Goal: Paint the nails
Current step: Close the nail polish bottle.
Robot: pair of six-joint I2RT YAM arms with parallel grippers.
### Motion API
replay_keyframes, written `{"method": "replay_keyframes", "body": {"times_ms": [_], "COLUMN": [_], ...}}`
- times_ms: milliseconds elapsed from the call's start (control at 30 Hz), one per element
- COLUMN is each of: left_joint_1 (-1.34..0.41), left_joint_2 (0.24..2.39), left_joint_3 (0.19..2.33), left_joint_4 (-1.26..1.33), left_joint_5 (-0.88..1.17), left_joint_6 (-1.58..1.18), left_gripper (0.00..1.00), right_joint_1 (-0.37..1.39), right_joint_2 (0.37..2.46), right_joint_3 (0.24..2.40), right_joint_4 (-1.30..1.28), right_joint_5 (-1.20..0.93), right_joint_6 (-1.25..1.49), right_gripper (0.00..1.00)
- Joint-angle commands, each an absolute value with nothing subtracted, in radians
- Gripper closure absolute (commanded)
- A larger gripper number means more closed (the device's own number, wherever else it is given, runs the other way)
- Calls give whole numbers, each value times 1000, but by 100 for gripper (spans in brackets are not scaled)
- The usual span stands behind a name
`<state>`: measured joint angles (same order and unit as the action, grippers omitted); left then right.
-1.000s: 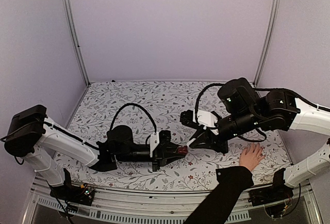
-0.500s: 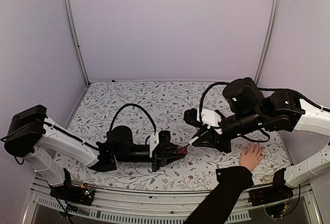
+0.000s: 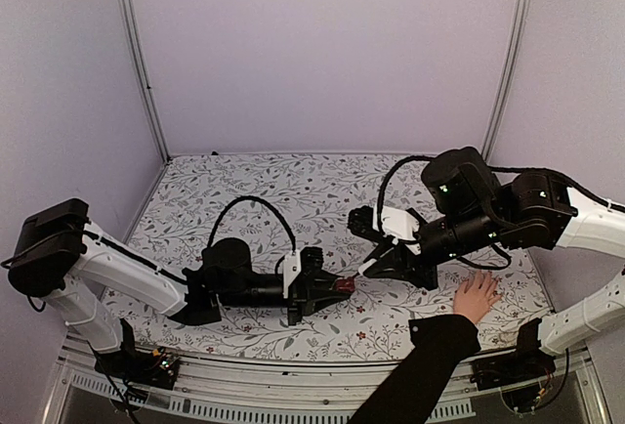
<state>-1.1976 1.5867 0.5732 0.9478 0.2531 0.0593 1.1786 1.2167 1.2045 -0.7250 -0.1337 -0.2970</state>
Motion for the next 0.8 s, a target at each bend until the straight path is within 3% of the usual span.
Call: {"method": "replay_keyframes", "body": {"times_ms": [0, 767], "left_joint_1": [-1204, -1211], "left_joint_2": [1591, 1593], "left_joint_3": [594, 624], "left_joint_4": [957, 910], "left_joint_5": [261, 269], "left_joint_6": [61, 80], "left_gripper": [100, 100], "right_joint_1": [1189, 1197], "right_joint_2": [1211, 1235], "right_joint_3": [1197, 1184], "right_joint_4": [-704, -694], "right_joint_5": [-147, -157], "right_joint_6": [-304, -306], "right_gripper": [100, 100]}}
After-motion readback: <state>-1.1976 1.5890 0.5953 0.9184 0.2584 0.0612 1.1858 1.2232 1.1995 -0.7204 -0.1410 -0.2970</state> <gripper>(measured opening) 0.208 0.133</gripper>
